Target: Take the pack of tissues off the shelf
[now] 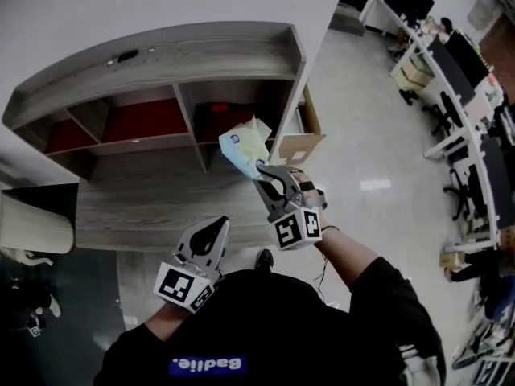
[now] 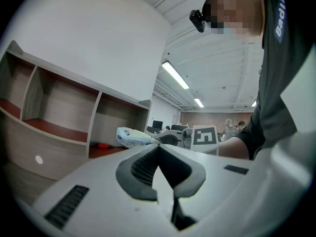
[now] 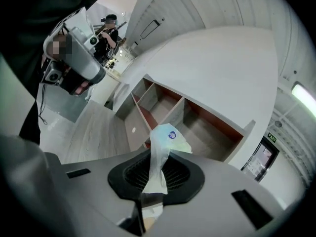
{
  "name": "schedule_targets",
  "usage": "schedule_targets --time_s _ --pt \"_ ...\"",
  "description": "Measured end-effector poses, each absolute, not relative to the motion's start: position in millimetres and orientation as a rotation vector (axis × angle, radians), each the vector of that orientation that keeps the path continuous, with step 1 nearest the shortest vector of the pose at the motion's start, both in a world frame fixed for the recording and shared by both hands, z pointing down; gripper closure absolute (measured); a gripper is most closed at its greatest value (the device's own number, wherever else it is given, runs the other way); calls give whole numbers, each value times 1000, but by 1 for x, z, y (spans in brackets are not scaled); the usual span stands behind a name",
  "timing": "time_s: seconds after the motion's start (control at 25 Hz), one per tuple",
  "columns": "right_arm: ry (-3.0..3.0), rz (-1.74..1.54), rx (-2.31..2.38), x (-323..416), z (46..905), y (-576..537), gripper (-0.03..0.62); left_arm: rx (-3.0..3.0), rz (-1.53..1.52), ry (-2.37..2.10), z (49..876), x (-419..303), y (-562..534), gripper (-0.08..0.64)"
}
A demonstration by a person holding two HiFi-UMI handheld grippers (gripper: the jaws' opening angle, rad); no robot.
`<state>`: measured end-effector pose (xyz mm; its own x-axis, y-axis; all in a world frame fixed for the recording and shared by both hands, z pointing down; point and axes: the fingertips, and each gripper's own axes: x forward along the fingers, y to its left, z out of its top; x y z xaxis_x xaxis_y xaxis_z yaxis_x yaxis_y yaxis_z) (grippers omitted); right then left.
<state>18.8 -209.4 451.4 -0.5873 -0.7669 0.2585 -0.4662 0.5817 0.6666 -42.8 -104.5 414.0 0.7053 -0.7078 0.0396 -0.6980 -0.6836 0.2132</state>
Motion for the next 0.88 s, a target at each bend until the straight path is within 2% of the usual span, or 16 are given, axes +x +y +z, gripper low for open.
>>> schedule_targets --time_s 0.56,0.88 --pt "-2496 -450 957 18 446 -179 532 2686 -62 -1125 420 -38 -105 558" --pt "-2668 -159 955 12 444 -169 534 2677 -59 -1127 421 -39 -108 558"
